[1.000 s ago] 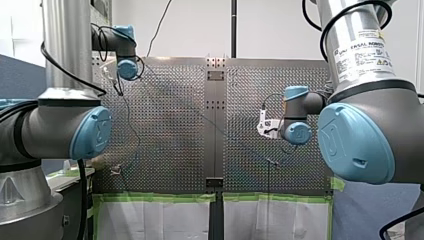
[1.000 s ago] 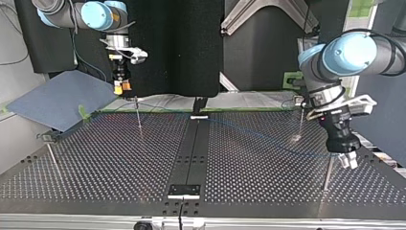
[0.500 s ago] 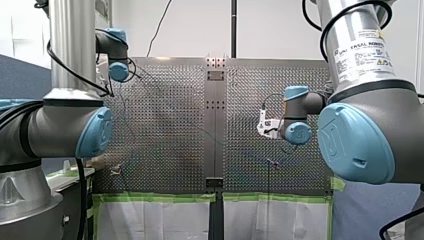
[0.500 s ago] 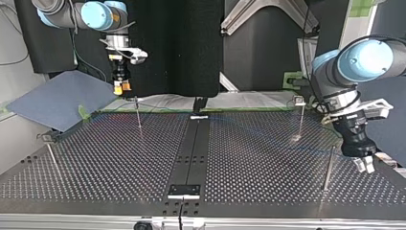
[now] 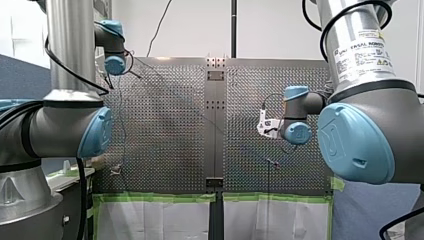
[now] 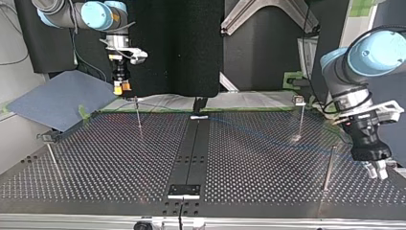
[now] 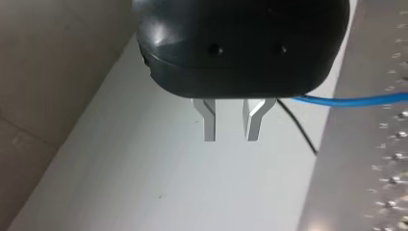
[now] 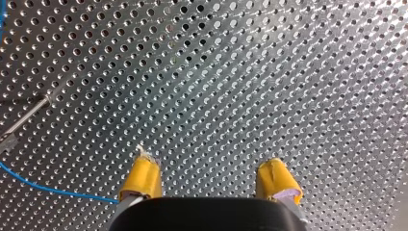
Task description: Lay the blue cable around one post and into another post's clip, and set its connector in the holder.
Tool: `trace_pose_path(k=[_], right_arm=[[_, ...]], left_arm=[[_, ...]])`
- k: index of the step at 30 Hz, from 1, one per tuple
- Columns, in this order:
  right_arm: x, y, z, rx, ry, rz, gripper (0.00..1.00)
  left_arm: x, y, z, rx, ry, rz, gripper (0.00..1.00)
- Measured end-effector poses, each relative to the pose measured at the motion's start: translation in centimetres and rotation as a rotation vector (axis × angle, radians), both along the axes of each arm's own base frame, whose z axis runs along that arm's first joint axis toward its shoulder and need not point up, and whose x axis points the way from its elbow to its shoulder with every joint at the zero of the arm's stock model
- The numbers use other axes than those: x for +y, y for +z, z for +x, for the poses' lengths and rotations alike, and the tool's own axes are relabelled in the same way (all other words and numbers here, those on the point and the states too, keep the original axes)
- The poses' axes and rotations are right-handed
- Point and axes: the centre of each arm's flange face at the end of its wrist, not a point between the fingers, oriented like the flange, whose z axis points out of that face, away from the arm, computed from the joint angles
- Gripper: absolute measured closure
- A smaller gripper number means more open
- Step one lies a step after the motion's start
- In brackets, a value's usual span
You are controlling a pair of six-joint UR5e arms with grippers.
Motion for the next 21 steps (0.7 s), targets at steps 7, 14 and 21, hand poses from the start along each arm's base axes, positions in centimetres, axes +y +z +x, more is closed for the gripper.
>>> trace_pose_path(k=[7,14,21], right_arm=[[0.0,0.0,0.1,0.000,0.002,-0.001,0.00],[0.2,0.0,0.3,0.000,0.006,0.000,0.00],[0.2,0.0,0.3,0.001,0.007,0.001,0.00]], left_arm=[[0.6,-1.4,1.2,0.014,0.000,-0.002,0.60],[1.9,-2.1,2.0,0.000,0.008,-0.014,0.60],[2.9,-2.6,2.6,0.000,0.016,-0.014,0.60]])
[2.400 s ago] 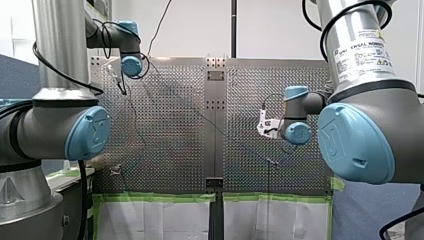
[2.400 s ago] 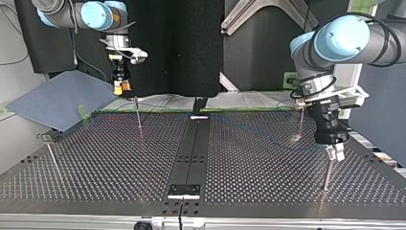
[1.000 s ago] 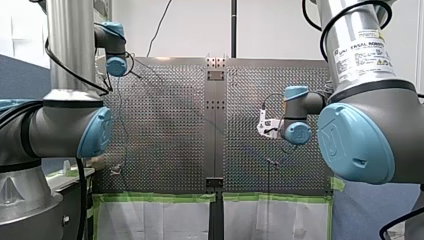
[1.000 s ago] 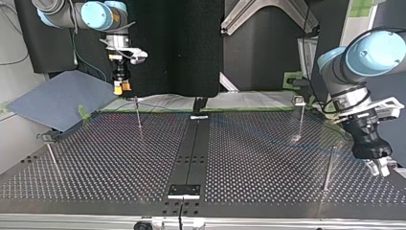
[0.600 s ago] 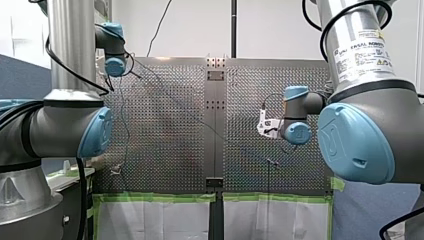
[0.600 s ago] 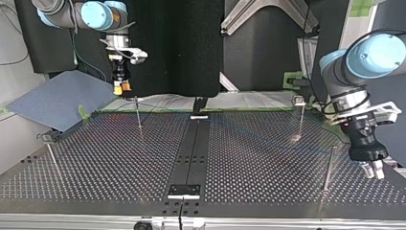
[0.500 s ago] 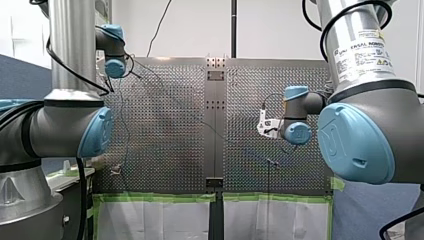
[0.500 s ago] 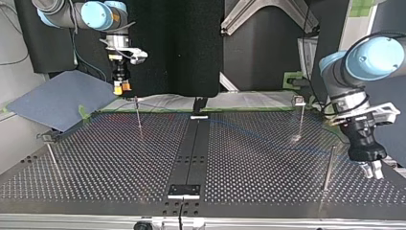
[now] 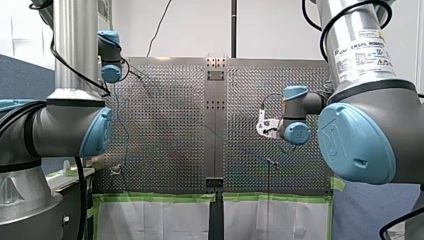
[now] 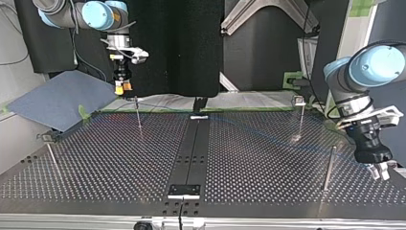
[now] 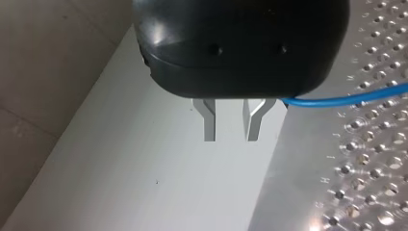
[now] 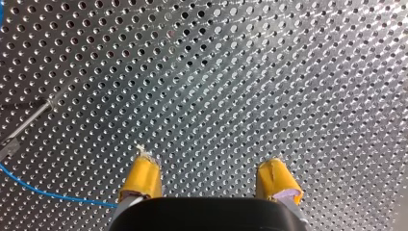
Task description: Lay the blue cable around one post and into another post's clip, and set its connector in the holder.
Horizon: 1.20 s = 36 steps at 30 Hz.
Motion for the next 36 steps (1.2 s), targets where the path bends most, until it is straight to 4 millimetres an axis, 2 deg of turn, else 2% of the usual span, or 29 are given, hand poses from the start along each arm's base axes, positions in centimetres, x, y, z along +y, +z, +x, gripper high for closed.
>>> trace_pose_path(k=[11,22,36], right_arm=[[0.1,0.0,0.1,0.000,0.002,0.000,0.00],[0.1,0.0,0.1,0.000,0.002,-0.001,0.00],[0.0,0.0,0.1,0.000,0.003,-0.004,0.00]], left_arm=[[0.9,-3.1,1.9,0.044,-0.010,-0.011,0.60],[1.7,-3.4,2.1,0.039,-0.005,-0.029,0.60],[1.5,-9.2,4.3,0.142,-0.016,-0.047,0.60]])
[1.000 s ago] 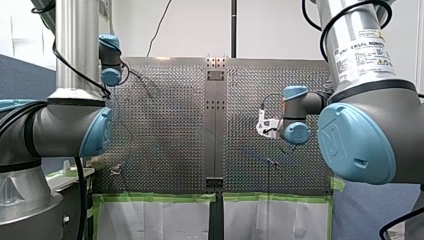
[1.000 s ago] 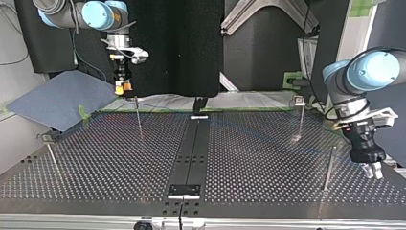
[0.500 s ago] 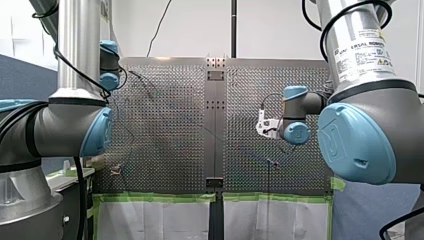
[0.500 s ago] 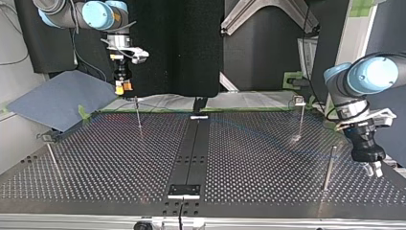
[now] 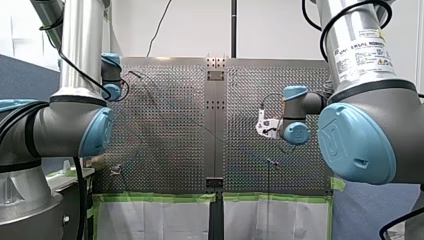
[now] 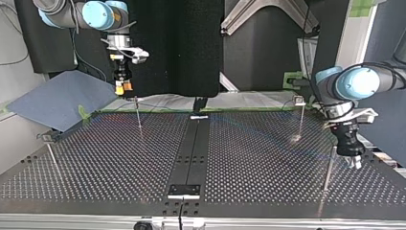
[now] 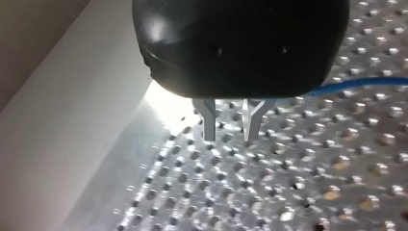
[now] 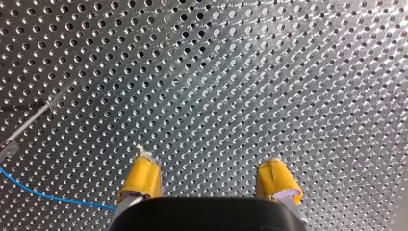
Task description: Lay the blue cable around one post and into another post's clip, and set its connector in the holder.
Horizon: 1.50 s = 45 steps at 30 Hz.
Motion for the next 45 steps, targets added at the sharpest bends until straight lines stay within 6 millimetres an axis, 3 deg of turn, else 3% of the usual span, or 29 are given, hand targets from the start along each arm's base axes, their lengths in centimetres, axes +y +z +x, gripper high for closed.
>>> trace_pose_path(k=[3,5,6,7,8,9,11,22,32,45], right_arm=[[0.0,0.0,0.0,0.000,0.000,0.000,0.00],[0.0,0.0,0.0,0.000,0.000,-0.001,0.00],[0.0,0.0,0.0,0.000,0.000,-0.001,0.00],[0.0,0.0,0.0,0.000,0.000,-0.001,0.00],[0.0,0.0,0.0,0.000,0.000,-0.001,0.00],[0.0,0.0,0.0,0.000,0.000,-0.001,0.00],[0.0,0.0,0.0,0.000,0.000,-0.001,0.00],[0.0,0.0,0.1,-0.001,0.007,-0.003,0.00],[0.0,0.0,0.1,-0.001,0.008,0.001,0.00],[0.1,0.0,0.0,0.000,0.007,0.004,0.00]], left_arm=[[-0.4,-0.4,0.1,0.007,-0.009,-0.001,0.58],[-0.8,-0.6,0.1,0.010,-0.015,-0.003,0.48],[-1.0,-0.6,0.1,0.011,-0.019,-0.004,0.48],[-1.1,-0.6,0.1,0.012,-0.021,-0.005,0.41],[-1.3,-0.7,0.1,0.013,-0.024,-0.006,0.25],[-1.3,-0.7,0.1,0.013,-0.026,-0.008,0.25],[-1.5,-0.7,0.1,0.014,-0.029,-0.010,0.00],[-1.4,-1.4,-0.4,0.067,0.003,-0.038,0.00],[-2.6,-1.7,-0.5,0.085,-0.050,-0.062,0.00],[-0.8,-1.2,0.0,0.021,-0.108,-0.133,0.00]])
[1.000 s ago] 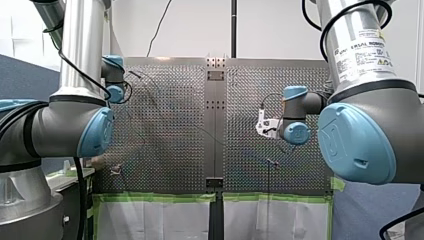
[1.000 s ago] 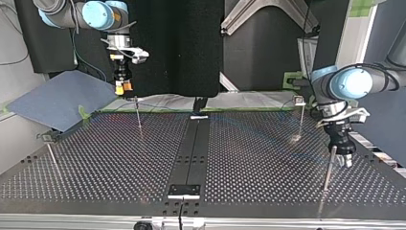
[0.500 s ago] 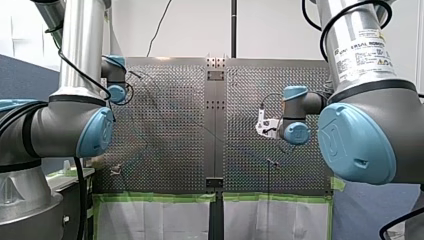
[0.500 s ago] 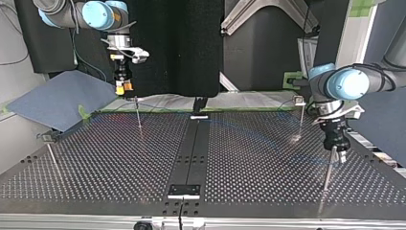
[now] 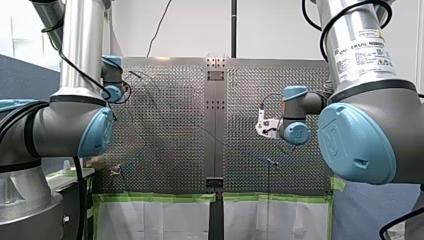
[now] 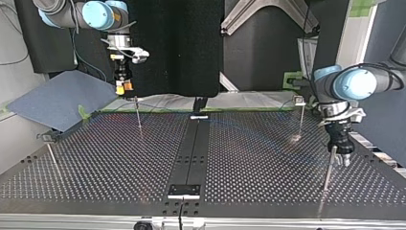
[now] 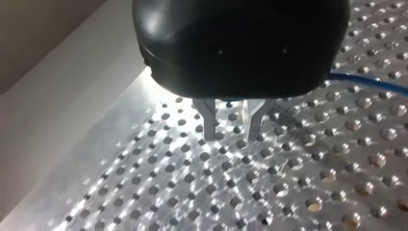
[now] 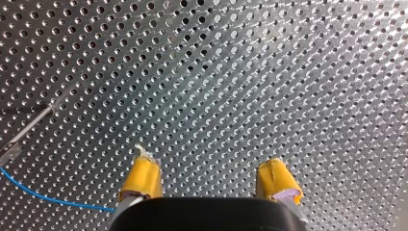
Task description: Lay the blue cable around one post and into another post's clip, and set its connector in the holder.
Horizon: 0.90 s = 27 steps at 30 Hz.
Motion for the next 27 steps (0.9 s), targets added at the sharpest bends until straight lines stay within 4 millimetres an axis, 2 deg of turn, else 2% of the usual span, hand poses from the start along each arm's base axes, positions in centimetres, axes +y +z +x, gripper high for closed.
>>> trace_pose_path(k=[7,16,27], right_arm=[[-0.1,0.0,-0.1,0.000,-0.001,0.000,0.00],[-0.1,0.0,-0.1,0.000,0.008,-0.001,0.00],[-0.1,0.0,-0.1,0.001,0.014,0.000,0.00]], left_arm=[[0.4,-0.7,0.0,0.004,-0.007,-0.062,0.00],[-1.3,-5.4,0.3,0.101,-0.036,-0.167,0.00],[-2.0,-10.7,0.7,0.171,-0.026,-0.286,0.00]])
